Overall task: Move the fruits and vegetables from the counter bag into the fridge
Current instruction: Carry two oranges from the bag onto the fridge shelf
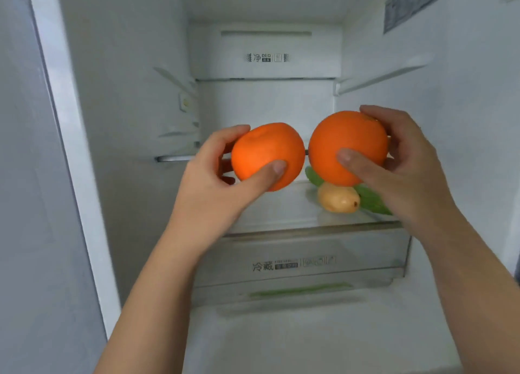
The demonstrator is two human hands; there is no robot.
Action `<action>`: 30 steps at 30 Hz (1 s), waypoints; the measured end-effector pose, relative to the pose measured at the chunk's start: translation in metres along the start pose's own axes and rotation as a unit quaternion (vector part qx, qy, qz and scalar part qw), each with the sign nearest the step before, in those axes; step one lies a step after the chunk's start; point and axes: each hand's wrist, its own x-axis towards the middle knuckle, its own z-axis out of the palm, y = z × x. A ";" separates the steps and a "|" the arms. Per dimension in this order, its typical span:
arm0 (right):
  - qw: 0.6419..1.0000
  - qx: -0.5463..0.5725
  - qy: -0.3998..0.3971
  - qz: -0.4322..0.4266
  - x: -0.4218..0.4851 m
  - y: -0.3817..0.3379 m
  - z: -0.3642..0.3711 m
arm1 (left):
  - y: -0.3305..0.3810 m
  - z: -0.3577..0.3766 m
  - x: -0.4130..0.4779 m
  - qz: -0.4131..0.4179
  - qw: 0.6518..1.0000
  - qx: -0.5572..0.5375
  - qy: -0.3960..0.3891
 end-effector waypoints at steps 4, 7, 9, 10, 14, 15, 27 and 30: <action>1.000 0.003 -0.008 -0.015 0.052 0.007 0.007 | -0.001 -0.001 0.054 -0.012 1.000 0.014 0.017; 0.999 -0.003 -0.050 0.012 0.091 0.021 0.021 | -0.010 -0.001 0.083 -0.030 0.998 0.057 -0.001; 0.995 -0.012 -0.090 0.036 0.115 0.036 0.032 | -0.020 -0.001 0.099 -0.046 0.995 0.083 -0.019; 0.993 -0.011 -0.109 0.047 0.126 0.044 0.037 | -0.025 -0.002 0.108 -0.051 0.994 0.096 -0.023; 0.979 -0.096 -0.175 0.050 0.157 0.067 0.048 | -0.042 -0.010 0.141 -0.085 0.981 0.160 -0.070; 0.973 -0.126 -0.188 0.042 0.164 0.070 0.049 | -0.044 -0.011 0.149 -0.094 0.978 0.166 -0.085; 0.953 -0.047 -0.262 0.147 0.202 0.115 0.064 | -0.086 0.012 0.204 -0.182 0.947 0.172 -0.203; 0.947 -0.045 -0.281 0.152 0.202 0.118 0.069 | -0.091 0.014 0.204 -0.190 0.941 0.162 -0.227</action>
